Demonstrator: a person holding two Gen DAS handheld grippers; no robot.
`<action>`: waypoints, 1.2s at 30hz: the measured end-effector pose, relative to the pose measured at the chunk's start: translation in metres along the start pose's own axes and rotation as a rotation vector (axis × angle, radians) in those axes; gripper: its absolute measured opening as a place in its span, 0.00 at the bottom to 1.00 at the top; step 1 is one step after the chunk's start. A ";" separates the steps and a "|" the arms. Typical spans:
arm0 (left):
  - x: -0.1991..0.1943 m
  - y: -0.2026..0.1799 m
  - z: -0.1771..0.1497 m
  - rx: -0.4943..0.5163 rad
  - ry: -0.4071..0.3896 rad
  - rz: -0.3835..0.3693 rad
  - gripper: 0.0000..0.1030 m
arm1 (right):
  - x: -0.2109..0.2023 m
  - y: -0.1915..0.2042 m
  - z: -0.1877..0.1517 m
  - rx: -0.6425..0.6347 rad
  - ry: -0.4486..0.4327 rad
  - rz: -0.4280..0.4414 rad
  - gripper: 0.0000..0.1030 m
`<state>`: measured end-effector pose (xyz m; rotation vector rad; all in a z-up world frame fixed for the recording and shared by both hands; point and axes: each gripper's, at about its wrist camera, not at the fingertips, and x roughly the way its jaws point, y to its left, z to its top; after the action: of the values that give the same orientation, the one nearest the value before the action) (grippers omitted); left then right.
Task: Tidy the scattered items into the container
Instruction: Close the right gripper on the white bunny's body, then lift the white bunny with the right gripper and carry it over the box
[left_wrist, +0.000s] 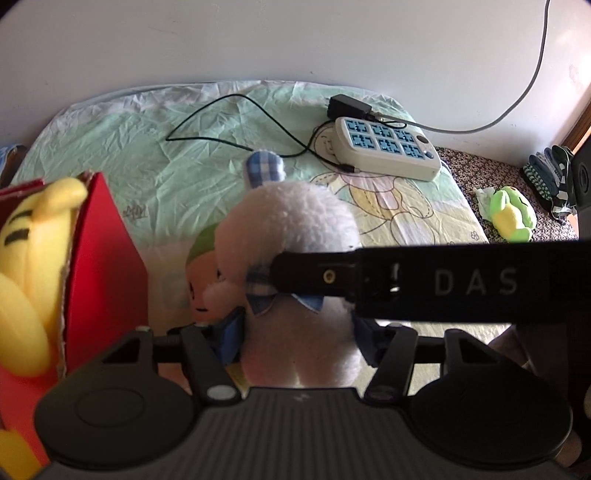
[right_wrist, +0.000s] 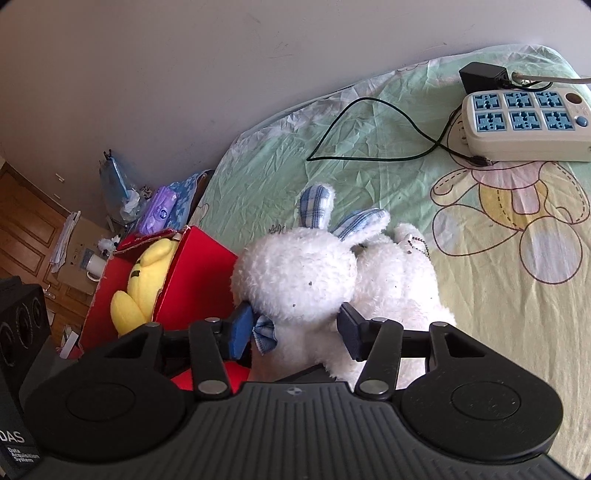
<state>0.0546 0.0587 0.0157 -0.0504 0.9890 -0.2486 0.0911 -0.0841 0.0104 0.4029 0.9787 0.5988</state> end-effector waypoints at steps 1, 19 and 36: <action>0.000 -0.001 0.000 0.005 -0.001 0.000 0.58 | -0.001 0.000 -0.001 -0.005 -0.008 0.001 0.48; -0.067 -0.028 -0.006 0.087 -0.149 -0.023 0.56 | -0.058 0.028 -0.016 -0.014 -0.182 0.024 0.39; -0.152 -0.003 -0.010 0.039 -0.306 -0.049 0.55 | -0.076 0.101 -0.033 -0.176 -0.352 0.061 0.39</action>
<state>-0.0344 0.0914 0.1354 -0.0749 0.6789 -0.2954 0.0017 -0.0532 0.1006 0.3670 0.5742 0.6383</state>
